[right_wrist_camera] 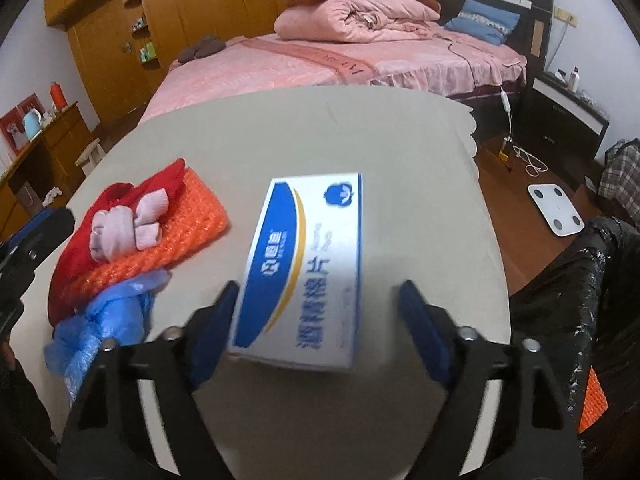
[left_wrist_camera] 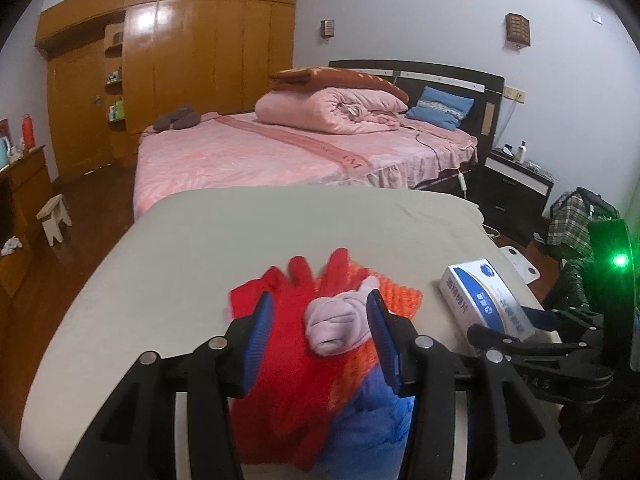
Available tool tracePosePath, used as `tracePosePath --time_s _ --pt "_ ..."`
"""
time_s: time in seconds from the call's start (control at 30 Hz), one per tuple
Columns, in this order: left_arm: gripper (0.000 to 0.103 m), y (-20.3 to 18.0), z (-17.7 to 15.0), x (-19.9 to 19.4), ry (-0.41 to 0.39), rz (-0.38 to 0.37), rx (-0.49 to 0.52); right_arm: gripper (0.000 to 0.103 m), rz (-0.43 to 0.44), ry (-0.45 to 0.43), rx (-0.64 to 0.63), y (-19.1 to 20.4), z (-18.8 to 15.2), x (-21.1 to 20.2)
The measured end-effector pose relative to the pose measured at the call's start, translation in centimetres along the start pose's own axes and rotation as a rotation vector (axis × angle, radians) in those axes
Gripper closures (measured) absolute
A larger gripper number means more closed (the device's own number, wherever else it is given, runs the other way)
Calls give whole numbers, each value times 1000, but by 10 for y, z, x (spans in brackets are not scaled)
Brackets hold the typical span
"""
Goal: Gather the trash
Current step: 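Grasp the pink rolled towel with the left tool while the right tool holds the box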
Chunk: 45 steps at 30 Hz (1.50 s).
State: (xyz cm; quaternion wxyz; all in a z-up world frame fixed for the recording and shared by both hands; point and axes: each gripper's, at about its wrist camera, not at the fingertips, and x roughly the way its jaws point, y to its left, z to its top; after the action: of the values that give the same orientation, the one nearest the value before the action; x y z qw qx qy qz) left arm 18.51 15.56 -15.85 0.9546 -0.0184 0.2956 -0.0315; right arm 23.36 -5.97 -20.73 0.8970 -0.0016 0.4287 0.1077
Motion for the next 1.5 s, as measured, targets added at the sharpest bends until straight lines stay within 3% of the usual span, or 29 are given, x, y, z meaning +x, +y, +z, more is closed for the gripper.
tracePosePath --time_s 0.2,0.37,0.43,0.6,0.8,0.87,0.9,0.93,1.0,1.07,1.17,1.2,1.27,1.5 --pt "58 -13 -2 15 24 -25 25 48 16 -5 -9 -5 -3 0" --pt "76 -22 -5 24 43 -20 56 47 32 -4 1 -6 -1 0" --pt "90 -21 -4 25 36 -8 59 46 38 -2 2 -5 -1 0" --pt "103 -20 -5 14 3 -9 63 34 50 -5 -9 -3 0 -1" --pt "101 -22 -8 5 2 -1 66 30 52 -15 36 -10 1 -2" --pt "85 -23 -6 9 12 4 70 30 53 -18 35 -10 1 -2" --pt "64 -24 -5 13 21 10 71 30 53 -18 35 -11 2 -2" --pt "54 -24 -4 15 21 12 70 29 55 -17 37 -11 2 -2" --pt "53 -26 -3 20 33 6 76 29 54 -15 37 -11 2 -2" --pt "42 -29 -2 28 58 16 88 29 51 -13 34 -9 2 -1" --pt "43 -30 -3 39 106 6 92 28 52 -12 33 -10 2 -1" --pt "56 -28 -3 39 102 3 86 28 54 -12 35 -10 2 -1" --pt "62 -24 -4 36 93 -14 68 28 55 -12 36 -10 2 -1" --pt "65 -19 2 -4 -35 -28 23 28 65 -36 51 -14 4 -4"
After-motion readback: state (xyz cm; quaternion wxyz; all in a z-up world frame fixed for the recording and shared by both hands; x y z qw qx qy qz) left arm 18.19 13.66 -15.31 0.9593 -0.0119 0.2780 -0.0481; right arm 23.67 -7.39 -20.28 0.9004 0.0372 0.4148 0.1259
